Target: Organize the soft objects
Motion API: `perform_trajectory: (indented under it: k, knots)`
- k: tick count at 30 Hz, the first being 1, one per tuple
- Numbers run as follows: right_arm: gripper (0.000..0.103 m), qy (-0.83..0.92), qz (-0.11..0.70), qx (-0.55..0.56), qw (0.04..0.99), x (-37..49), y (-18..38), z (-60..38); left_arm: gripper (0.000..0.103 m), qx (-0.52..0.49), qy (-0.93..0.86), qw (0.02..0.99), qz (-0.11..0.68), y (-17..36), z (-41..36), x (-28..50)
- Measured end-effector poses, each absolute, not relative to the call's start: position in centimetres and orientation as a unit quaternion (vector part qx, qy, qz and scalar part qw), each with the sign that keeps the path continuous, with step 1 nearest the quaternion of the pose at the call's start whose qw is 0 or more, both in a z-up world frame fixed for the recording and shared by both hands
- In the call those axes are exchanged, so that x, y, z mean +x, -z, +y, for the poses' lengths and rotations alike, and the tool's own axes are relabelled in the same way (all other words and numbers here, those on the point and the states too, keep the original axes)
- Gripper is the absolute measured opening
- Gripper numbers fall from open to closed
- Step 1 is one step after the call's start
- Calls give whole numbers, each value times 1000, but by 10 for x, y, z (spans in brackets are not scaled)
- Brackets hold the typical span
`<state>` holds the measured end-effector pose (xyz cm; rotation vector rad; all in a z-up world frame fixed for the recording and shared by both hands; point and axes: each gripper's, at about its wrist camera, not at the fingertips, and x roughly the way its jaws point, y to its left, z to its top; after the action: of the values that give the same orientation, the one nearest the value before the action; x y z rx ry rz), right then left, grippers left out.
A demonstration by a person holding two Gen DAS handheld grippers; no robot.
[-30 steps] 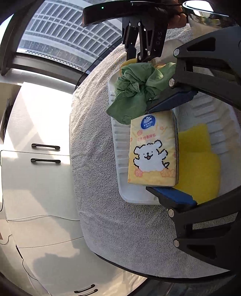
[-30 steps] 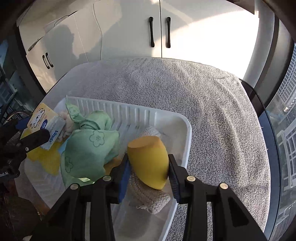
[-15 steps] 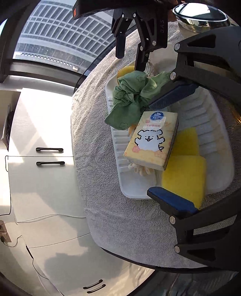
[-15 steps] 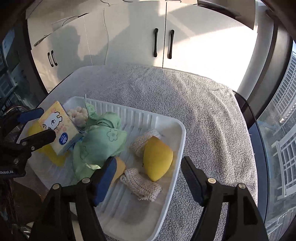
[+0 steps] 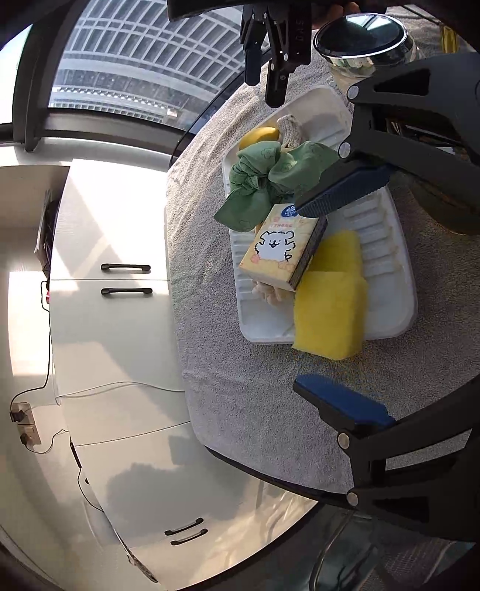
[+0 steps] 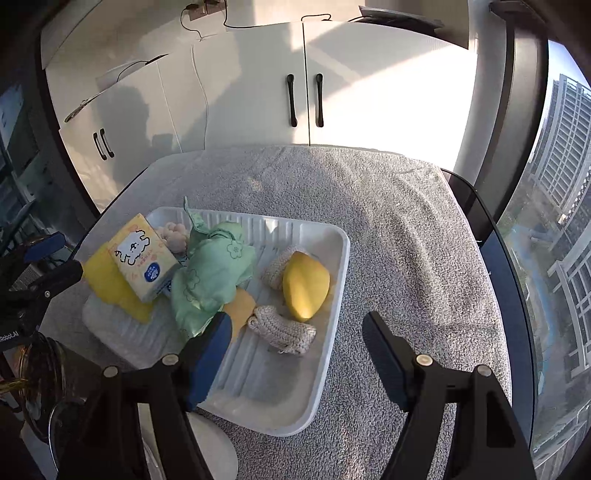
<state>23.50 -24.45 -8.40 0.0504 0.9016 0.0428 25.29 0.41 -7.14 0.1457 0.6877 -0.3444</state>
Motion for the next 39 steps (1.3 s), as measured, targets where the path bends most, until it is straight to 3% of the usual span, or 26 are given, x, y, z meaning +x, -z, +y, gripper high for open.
perform_trajectory:
  k: [5,10,20,31,39]
  knots:
    - [76,5,435,48,899,216,83,-266,87,77,108,936,326,74,32,231]
    - [95,60,423,62,902,170,79,-296,94,38,65,939,336,82,74,198]
    - [103,124,427,71,893,49,80,-307,97,-26,17,928,372,100,121,110]
    - [103,86,442,57,891,-17,70,-222,100,48,-16,920,388,71,61,37]
    - [103,70,414,29,907,-32,24,-171,100,48,39,924,378,40,14,9]
